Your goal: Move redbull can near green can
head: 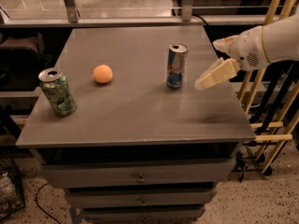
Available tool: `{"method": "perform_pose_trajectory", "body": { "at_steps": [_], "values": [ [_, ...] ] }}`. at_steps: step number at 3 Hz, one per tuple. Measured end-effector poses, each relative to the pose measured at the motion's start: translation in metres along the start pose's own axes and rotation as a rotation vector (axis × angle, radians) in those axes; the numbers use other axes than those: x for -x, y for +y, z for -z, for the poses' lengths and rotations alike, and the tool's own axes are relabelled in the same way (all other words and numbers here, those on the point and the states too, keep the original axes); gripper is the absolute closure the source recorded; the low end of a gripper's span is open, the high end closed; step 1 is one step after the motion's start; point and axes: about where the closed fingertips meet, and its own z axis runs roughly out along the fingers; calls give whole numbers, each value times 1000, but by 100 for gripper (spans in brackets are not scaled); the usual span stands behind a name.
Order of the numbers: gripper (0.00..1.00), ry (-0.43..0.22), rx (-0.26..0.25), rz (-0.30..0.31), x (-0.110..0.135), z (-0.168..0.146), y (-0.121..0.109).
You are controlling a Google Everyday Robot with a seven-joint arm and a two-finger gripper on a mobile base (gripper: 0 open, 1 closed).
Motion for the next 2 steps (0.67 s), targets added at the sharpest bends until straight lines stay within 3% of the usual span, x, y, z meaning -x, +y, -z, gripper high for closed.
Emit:
{"method": "perform_pose_trajectory", "body": {
  "at_steps": [2],
  "values": [
    [0, -70, 89, 14, 26, -32, 15]
  ]
}}
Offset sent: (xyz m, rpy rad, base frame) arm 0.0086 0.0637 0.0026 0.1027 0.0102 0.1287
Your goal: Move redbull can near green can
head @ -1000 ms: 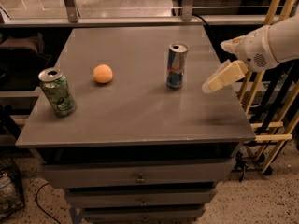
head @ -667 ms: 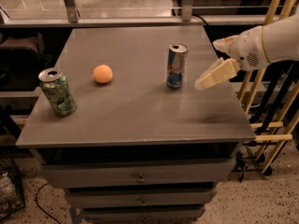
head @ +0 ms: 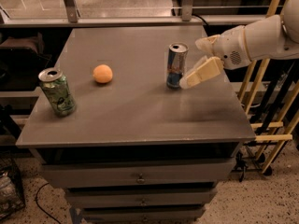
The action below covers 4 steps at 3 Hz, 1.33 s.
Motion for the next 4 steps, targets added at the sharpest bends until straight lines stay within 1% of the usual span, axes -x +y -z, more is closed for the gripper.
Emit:
{"method": "perform_pose_trajectory", "body": {
  "at_steps": [1, 2, 3, 4],
  "values": [
    [0, -10, 17, 6, 8, -12, 2],
    [0, -10, 18, 6, 9, -13, 2],
    [26, -24, 39, 7, 9, -34, -5],
    [49, -33, 53, 6, 8, -46, -7]
  ]
}}
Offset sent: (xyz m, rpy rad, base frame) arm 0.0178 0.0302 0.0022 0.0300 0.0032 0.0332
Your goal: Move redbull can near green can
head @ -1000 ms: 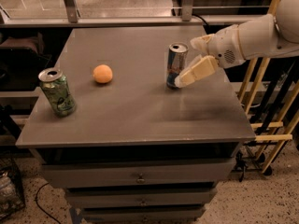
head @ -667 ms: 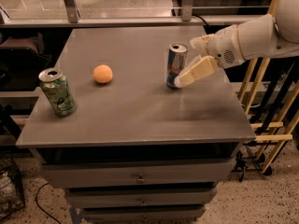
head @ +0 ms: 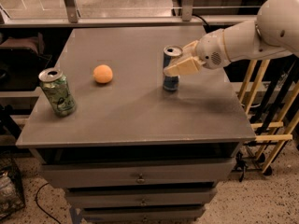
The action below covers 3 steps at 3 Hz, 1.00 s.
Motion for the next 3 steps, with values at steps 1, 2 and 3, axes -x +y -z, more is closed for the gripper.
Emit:
{"method": "perform_pose_trajectory", "body": {
  "at_steps": [1, 2, 3],
  "values": [
    [72, -17, 16, 2, 2, -8, 0],
    [95, -27, 42, 46, 25, 6, 4],
    [100, -48, 65, 116, 55, 43, 16]
  ]
}}
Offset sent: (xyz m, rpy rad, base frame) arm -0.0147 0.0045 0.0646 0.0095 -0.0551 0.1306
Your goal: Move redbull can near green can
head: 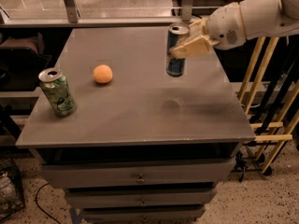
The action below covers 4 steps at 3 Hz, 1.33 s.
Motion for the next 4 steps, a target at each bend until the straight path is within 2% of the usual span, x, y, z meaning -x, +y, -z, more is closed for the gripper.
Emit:
{"method": "perform_pose_trajectory", "body": {
  "at_steps": [1, 2, 3, 4],
  "values": [
    [100, -4, 18, 9, 3, -2, 5],
    [100, -25, 59, 20, 6, -22, 20],
    [100, -54, 160, 63, 25, -74, 56],
    [100, -61, 294, 93, 34, -140, 99]
  ]
}}
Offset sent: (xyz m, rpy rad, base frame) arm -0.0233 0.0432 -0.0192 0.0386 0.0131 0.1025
